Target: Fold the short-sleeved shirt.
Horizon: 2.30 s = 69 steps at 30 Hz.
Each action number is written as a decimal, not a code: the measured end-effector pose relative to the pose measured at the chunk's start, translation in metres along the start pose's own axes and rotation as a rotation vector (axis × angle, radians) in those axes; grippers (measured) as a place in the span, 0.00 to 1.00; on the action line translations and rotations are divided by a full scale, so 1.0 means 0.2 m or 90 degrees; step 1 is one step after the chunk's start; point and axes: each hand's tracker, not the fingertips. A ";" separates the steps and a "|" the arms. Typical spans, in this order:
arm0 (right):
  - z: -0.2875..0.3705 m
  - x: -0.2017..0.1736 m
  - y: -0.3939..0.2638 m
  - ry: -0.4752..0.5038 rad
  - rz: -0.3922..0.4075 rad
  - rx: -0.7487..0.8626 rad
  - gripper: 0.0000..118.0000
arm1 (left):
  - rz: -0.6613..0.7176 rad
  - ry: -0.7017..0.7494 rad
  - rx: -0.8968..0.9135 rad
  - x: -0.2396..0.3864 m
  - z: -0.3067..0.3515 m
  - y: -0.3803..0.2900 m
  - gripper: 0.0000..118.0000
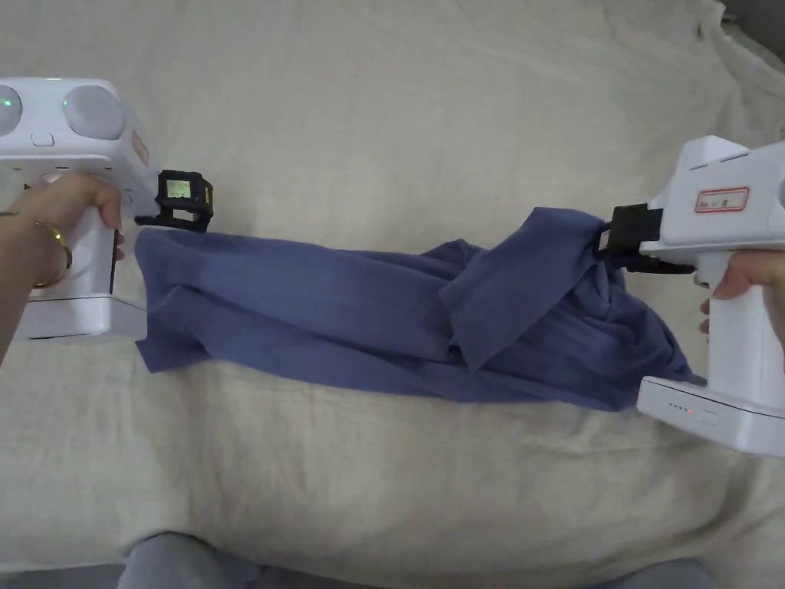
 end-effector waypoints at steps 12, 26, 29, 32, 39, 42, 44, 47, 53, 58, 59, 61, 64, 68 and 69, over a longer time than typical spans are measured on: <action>-0.12 0.09 0.05 0.004 0.004 -0.013 0.01 | 0.081 0.016 -0.027 -0.05 -0.31 0.02 0.59; -0.07 0.14 0.12 -0.013 0.003 0.023 0.01 | 0.148 -0.089 0.149 -0.13 0.07 -0.04 0.00; 0.07 0.12 0.15 -0.030 -0.001 0.063 0.01 | 0.123 -0.105 0.206 -0.17 0.28 -0.07 0.00; 0.26 0.13 0.21 -0.003 -0.040 0.112 0.01 | 0.111 -0.109 0.277 -0.19 0.50 -0.09 0.00; 0.73 0.10 0.33 -0.005 -0.056 0.223 0.01 | 0.122 -0.097 0.406 -0.30 0.99 -0.12 0.00; 0.89 0.08 0.38 0.002 -0.064 0.256 0.01 | 0.130 -0.099 0.436 -0.34 1.16 -0.10 0.00; 0.99 0.05 0.42 0.002 -0.059 0.274 0.01 | 0.130 -0.095 0.460 -0.37 1.23 -0.06 0.00; 1.10 -0.02 0.48 -0.012 -0.035 0.315 0.01 | 0.126 -0.072 0.494 -0.37 1.37 0.00 0.00; 1.21 -0.15 0.74 -0.041 0.002 0.358 0.01 | 0.131 -0.009 0.530 -0.38 1.51 0.32 0.00; 1.19 -0.26 1.02 -0.075 0.027 0.389 0.01 | 0.128 0.048 0.559 -0.22 1.64 0.50 0.00; 1.18 -0.28 1.07 -0.081 0.025 0.400 0.01 | 0.129 0.054 0.565 -0.21 1.65 0.56 0.00; 1.16 -0.32 1.19 -0.094 0.025 0.412 0.01 | 0.129 0.066 0.580 -0.15 1.71 0.63 0.00; 1.13 -0.35 1.36 -0.104 0.018 0.430 0.01 | 0.123 0.083 0.608 -0.09 1.74 0.77 0.00; 1.11 -0.41 1.55 -0.113 0.011 0.472 0.01 | 0.121 0.103 0.640 -0.03 1.75 0.94 0.00; 1.11 -0.43 1.59 -0.118 0.011 0.486 0.01 | 0.131 0.103 0.649 -0.01 1.75 0.98 0.00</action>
